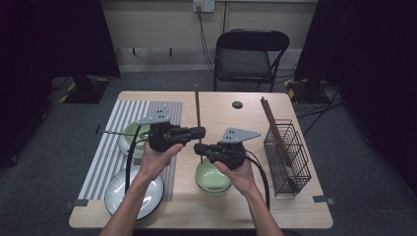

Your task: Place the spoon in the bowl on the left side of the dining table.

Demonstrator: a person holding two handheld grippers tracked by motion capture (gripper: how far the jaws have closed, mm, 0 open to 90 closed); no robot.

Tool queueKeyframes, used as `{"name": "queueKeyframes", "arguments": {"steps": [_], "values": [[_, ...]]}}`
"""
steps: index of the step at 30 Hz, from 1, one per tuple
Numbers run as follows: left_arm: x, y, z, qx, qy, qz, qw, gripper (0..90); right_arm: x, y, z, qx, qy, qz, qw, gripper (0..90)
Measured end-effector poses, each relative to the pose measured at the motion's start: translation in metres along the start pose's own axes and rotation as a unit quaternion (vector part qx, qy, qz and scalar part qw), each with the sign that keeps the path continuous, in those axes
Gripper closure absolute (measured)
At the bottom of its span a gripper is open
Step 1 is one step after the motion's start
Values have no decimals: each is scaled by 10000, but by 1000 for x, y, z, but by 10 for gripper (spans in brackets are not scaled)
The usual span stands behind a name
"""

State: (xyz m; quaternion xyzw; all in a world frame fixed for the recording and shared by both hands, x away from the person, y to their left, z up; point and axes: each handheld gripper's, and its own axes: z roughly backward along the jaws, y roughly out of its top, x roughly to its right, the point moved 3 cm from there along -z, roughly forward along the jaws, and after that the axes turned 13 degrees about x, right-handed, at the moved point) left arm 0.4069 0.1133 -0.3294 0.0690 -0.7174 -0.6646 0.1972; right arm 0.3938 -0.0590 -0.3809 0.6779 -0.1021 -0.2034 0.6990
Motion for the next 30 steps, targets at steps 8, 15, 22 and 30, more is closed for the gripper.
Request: {"name": "queueKeyframes", "arguments": {"steps": [8,15,22,30], "values": [[-2,-1,2,39,-20,22,10000,837,2,3,6,-88,-71,32,9999,860],[-7,-7,5,-74,101,10,9999,789,2,-2,10,-197,-73,-46,9998,861],[-11,-8,3,-139,167,16,9998,664,2,-3,18,-316,-135,-11,9994,861],[-18,17,11,253,201,24,9995,510,-2,-3,27,-322,-184,35,9993,861]]}}
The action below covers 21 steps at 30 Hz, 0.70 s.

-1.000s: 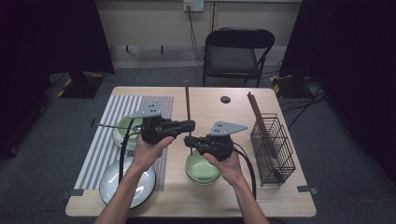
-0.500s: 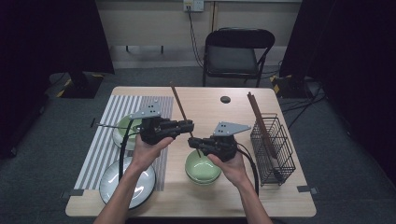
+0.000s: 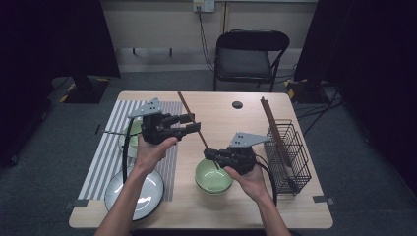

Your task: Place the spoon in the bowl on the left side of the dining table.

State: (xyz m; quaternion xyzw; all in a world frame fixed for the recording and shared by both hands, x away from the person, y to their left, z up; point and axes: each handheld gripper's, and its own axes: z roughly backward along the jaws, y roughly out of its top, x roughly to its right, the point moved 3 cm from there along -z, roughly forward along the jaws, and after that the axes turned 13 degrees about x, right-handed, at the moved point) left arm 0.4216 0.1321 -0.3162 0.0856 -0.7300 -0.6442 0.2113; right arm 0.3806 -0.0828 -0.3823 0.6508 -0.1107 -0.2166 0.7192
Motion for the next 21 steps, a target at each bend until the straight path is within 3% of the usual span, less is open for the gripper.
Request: {"name": "queueKeyframes", "arguments": {"steps": [2,5,11,16,17,21], "values": [[-1,2,2,-52,65,-83,9999,511,-2,2,1,7,5,30,10000,861],[-5,0,5,-49,181,-47,9998,521,-2,4,2,33,-61,45,10000,860],[-10,-5,9,-60,240,16,9997,524,0,8,7,-9,-100,101,9999,861],[-10,-10,10,-194,283,-52,9994,521,-1,3,9,-84,-130,88,9998,861],[-10,-11,11,-160,249,45,9996,520,-1,2,10,-84,-131,79,9998,862],[-8,-3,14,6,254,0,9997,509,-4,3,9,-60,-51,94,9999,862]]}}
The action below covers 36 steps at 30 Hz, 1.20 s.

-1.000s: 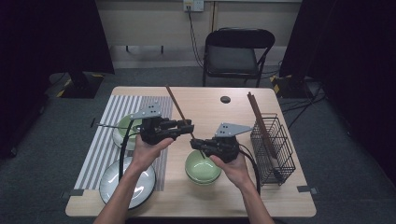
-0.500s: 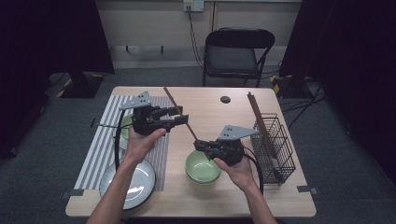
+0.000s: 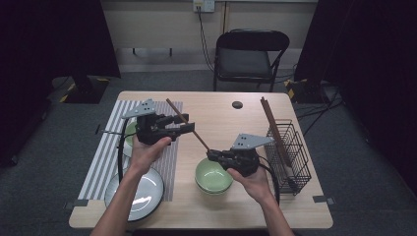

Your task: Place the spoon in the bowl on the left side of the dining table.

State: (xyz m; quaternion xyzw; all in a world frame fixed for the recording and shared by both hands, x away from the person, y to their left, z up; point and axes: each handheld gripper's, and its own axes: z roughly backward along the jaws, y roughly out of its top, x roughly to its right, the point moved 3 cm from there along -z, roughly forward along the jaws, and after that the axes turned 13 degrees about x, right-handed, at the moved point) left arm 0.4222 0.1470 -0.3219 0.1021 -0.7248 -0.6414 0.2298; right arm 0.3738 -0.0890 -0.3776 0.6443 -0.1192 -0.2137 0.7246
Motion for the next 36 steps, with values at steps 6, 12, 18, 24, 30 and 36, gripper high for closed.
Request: {"name": "queueKeyframes", "arguments": {"steps": [6,12,18,24,30,36], "values": [[-6,10,6,128,89,-1,9999,499,-2,-1,-3,-24,80,-4,10000,863],[-13,5,14,28,206,-42,9998,485,-4,2,-2,-9,67,50,10000,862],[-17,4,20,43,332,-73,9994,450,-5,4,0,-14,74,94,9999,861],[-25,7,26,29,437,-80,9990,442,-5,3,0,-52,94,105,9999,861],[-29,5,30,1,519,-72,9986,427,-4,5,1,-17,114,35,9999,861],[-33,1,33,-48,575,-42,9983,421,-4,6,3,6,126,23,9999,861]]}}
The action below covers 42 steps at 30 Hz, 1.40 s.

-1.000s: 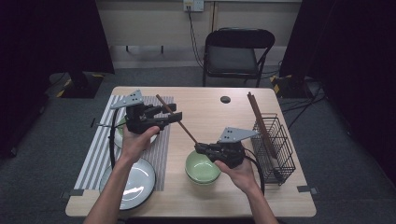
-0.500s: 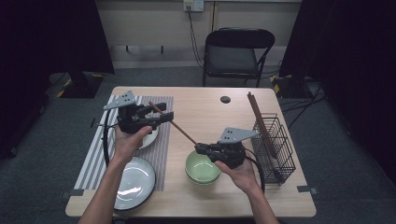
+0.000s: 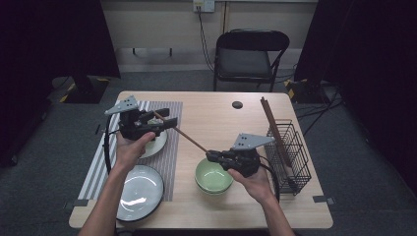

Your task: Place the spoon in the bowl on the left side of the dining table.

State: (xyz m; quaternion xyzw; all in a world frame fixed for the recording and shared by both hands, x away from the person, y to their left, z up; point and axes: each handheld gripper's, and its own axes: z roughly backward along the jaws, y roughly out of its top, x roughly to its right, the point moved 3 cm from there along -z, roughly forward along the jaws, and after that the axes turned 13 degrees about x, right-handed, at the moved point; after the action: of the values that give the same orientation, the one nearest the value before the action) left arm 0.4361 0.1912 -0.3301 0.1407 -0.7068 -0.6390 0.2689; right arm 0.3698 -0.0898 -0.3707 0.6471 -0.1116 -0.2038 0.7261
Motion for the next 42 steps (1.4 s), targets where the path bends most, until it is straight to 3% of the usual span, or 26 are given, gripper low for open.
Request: {"name": "queueKeyframes", "arguments": {"steps": [18,21,22,23,32,38,42], "values": [[-10,-17,4,-313,150,18,9994,408,5,4,8,125,79,-251,9996,860],[-14,-24,7,-394,334,29,9987,411,6,8,13,296,106,-290,9991,862],[-14,-24,7,-394,334,29,9987,408,6,8,13,296,106,-290,9991,862],[-14,-25,8,-241,210,202,9993,408,7,10,16,315,90,-265,9991,862],[-14,-31,3,-466,289,62,9985,408,9,10,19,291,9,-254,9993,862],[-13,-38,-1,-636,146,19,9979,411,9,10,19,244,-25,-247,9994,862],[-13,-41,-2,-624,87,87,9980,417,8,10,18,236,-3,-219,9995,862]]}}
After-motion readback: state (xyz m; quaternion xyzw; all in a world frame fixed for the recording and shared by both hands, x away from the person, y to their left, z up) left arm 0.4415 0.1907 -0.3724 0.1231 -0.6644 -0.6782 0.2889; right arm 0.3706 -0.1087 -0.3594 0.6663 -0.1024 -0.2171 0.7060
